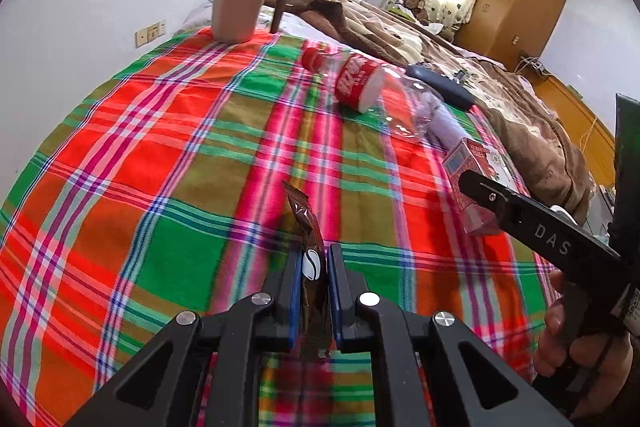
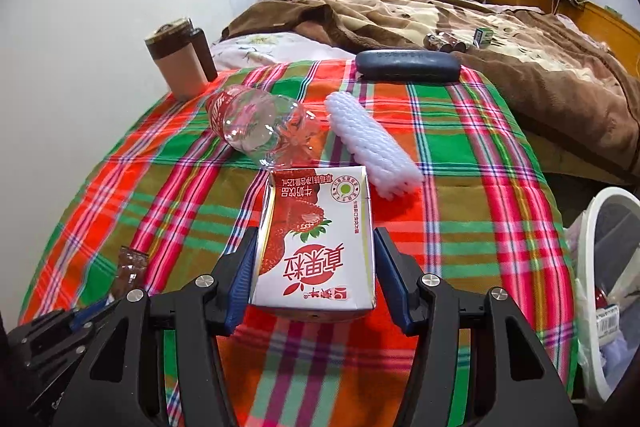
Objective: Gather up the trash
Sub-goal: 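Carry the carton and wrapper over the wastebasket and open both grippers, then move both grippers back over the bed toward the bottle and foam sleeve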
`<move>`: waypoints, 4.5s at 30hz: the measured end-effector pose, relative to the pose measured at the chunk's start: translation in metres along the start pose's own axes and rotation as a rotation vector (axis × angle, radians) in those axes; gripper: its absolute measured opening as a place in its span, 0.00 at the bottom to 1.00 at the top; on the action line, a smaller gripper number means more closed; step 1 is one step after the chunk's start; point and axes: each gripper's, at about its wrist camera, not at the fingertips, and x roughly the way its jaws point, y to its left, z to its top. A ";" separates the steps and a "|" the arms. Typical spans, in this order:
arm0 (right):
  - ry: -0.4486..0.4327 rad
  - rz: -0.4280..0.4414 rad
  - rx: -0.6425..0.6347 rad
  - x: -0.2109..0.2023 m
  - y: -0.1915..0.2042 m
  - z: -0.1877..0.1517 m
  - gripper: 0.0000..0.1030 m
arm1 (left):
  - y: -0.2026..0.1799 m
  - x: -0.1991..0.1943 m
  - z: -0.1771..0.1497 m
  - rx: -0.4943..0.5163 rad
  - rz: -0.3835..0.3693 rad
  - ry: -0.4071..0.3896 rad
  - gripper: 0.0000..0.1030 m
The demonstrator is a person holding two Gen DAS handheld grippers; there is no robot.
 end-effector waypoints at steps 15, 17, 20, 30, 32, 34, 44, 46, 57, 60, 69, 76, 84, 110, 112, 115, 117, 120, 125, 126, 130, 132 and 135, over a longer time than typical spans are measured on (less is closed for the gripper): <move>-0.060 0.024 0.061 -0.045 -0.046 -0.015 0.55 | -0.062 -0.028 -0.008 0.100 -0.055 -0.043 0.12; -0.068 0.018 0.070 -0.049 -0.053 -0.017 0.55 | -0.071 -0.030 -0.007 0.113 -0.063 -0.048 0.12; -0.085 0.008 0.083 -0.057 -0.065 -0.019 0.55 | -0.087 -0.033 -0.006 0.137 -0.078 -0.056 0.12; -0.135 -0.040 0.147 -0.088 -0.109 -0.025 0.55 | -0.145 -0.036 -0.007 0.225 -0.141 -0.070 0.12; -0.148 -0.050 0.161 -0.093 -0.118 -0.027 0.55 | -0.157 -0.037 -0.007 0.243 -0.155 -0.074 0.12; -0.158 -0.065 0.175 -0.098 -0.127 -0.030 0.55 | -0.168 -0.036 -0.007 0.260 -0.170 -0.072 0.12; -0.177 -0.148 0.273 -0.114 -0.183 -0.041 0.55 | -0.234 -0.022 -0.011 0.346 -0.253 -0.044 0.12; -0.168 -0.166 0.288 -0.115 -0.193 -0.044 0.55 | -0.249 -0.016 -0.012 0.366 -0.271 -0.034 0.12; -0.125 -0.244 0.333 -0.115 -0.234 -0.057 0.56 | -0.321 0.007 -0.028 0.462 -0.360 0.033 0.12; -0.117 -0.258 0.336 -0.114 -0.241 -0.057 0.56 | -0.337 0.011 -0.030 0.480 -0.374 0.041 0.12; -0.060 -0.298 0.319 -0.108 -0.256 -0.061 0.57 | -0.358 0.025 -0.035 0.499 -0.356 0.060 0.14; -0.077 -0.327 0.357 -0.116 -0.261 -0.067 0.62 | -0.351 0.024 -0.034 0.482 -0.349 0.053 0.51; -0.103 -0.310 0.371 -0.122 -0.257 -0.065 0.62 | -0.339 0.014 -0.030 0.465 -0.323 0.031 0.52; -0.152 -0.182 0.254 -0.111 -0.196 -0.042 0.62 | -0.245 -0.018 -0.003 0.327 -0.183 -0.053 0.57; -0.166 -0.171 0.236 -0.111 -0.188 -0.039 0.62 | -0.234 -0.021 0.001 0.312 -0.166 -0.064 0.57; -0.163 -0.157 0.202 -0.106 -0.176 -0.033 0.62 | -0.220 -0.023 0.007 0.290 -0.152 -0.072 0.57; -0.157 -0.139 0.187 -0.101 -0.169 -0.029 0.62 | -0.210 -0.026 0.011 0.272 -0.142 -0.081 0.57; -0.146 -0.119 0.161 -0.094 -0.157 -0.024 0.62 | -0.195 -0.027 0.017 0.250 -0.122 -0.090 0.58; -0.129 -0.085 0.118 -0.081 -0.137 -0.016 0.62 | -0.163 -0.027 0.029 0.203 -0.098 -0.094 0.61; -0.128 -0.076 0.107 -0.078 -0.133 -0.013 0.62 | -0.157 -0.027 0.032 0.192 -0.093 -0.094 0.61; -0.112 -0.035 0.048 -0.068 -0.115 -0.005 0.62 | -0.132 -0.023 0.044 0.160 -0.053 -0.101 0.62; -0.099 -0.005 0.022 -0.060 -0.108 0.000 0.62 | -0.117 -0.019 0.050 0.145 -0.022 -0.100 0.62; -0.070 0.016 0.002 -0.045 -0.098 0.007 0.62 | -0.103 -0.016 0.055 0.115 -0.016 -0.097 0.63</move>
